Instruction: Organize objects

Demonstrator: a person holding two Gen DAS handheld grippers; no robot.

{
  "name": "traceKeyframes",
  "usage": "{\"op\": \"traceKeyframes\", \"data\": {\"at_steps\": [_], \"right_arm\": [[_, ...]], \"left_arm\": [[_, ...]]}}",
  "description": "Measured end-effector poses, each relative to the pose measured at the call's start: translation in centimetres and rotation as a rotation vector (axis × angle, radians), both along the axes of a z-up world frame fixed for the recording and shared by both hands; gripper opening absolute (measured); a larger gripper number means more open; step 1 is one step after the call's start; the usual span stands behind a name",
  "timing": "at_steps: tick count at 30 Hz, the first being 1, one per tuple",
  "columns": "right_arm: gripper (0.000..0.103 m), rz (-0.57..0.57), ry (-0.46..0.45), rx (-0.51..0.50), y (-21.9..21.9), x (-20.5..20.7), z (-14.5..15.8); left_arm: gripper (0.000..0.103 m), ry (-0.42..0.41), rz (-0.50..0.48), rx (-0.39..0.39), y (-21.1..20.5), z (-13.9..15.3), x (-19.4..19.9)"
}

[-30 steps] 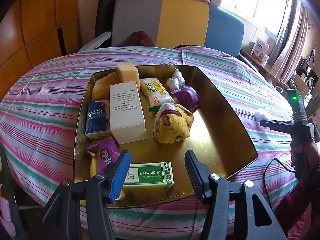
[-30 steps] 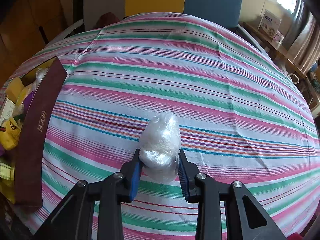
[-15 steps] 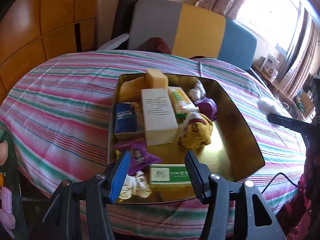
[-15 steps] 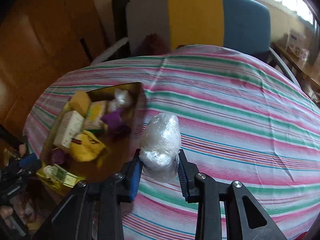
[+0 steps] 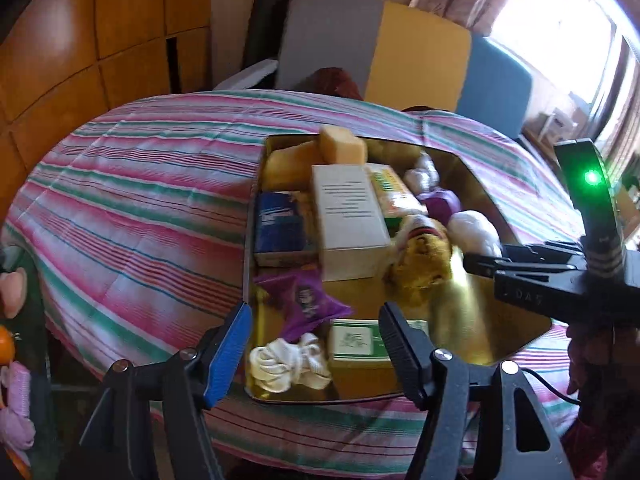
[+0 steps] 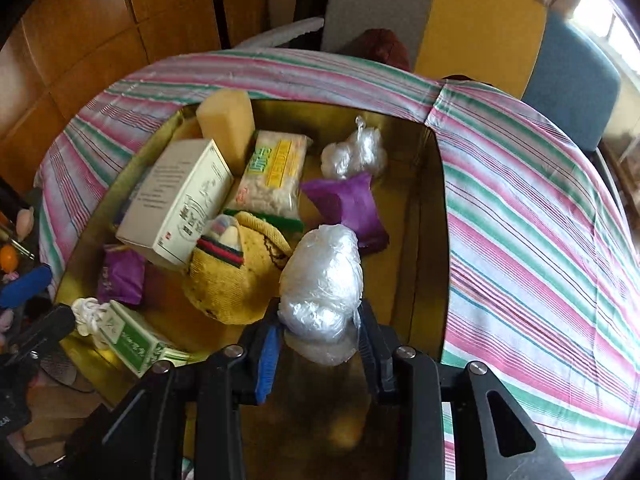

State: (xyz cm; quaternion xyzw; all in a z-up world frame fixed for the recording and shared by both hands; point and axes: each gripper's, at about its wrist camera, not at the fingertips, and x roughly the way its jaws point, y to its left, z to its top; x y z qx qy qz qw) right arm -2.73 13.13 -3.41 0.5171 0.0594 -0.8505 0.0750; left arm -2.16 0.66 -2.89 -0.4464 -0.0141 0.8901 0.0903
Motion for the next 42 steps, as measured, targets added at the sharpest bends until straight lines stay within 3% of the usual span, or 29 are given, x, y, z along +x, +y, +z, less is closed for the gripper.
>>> {"op": "traceKeyframes", "data": {"at_steps": [2, 5, 8, 15, 17, 19, 20, 28, 42], "right_arm": [[0.043, -0.013, -0.004, -0.012, 0.1, -0.1, -0.5], [0.061, -0.036, 0.016, -0.024, 1.0, 0.4, -0.2], [0.065, -0.056, 0.054, -0.075, 1.8, 1.3, 0.6], [0.088, -0.113, 0.189, -0.135, 2.7, 4.7, 3.0], [0.089, -0.120, 0.231, -0.141, 2.7, 5.8, 3.6], [0.090, -0.130, 0.272, -0.142, 2.5, 7.1, 4.2], [0.091, -0.136, 0.289, -0.138, 2.4, 7.6, 4.5], [0.093, -0.149, 0.371, -0.127, 1.9, 11.3, 5.5], [0.093, -0.154, 0.351, -0.142, 1.6, 11.7, 4.4]], "left_arm": [[0.067, 0.013, 0.020, -0.019, -0.2, 0.0, 0.0], [0.067, 0.033, 0.034, -0.026, -0.4, 0.2, 0.2], [0.067, 0.071, 0.029, -0.027, -0.1, 0.9, 0.5], [0.067, 0.197, 0.025, -0.056, 0.8, 3.9, 1.8], [0.068, 0.218, 0.019, -0.051, 1.0, 4.7, 2.2], [0.080, 0.227, 0.019, -0.049, 1.2, 5.2, 2.5], [0.081, 0.233, 0.022, -0.051, 1.4, 5.5, 2.6], [0.081, 0.215, 0.017, -0.050, 2.3, 5.5, 3.2], [0.079, 0.245, 0.051, -0.069, 2.1, 4.9, 3.8]]}}
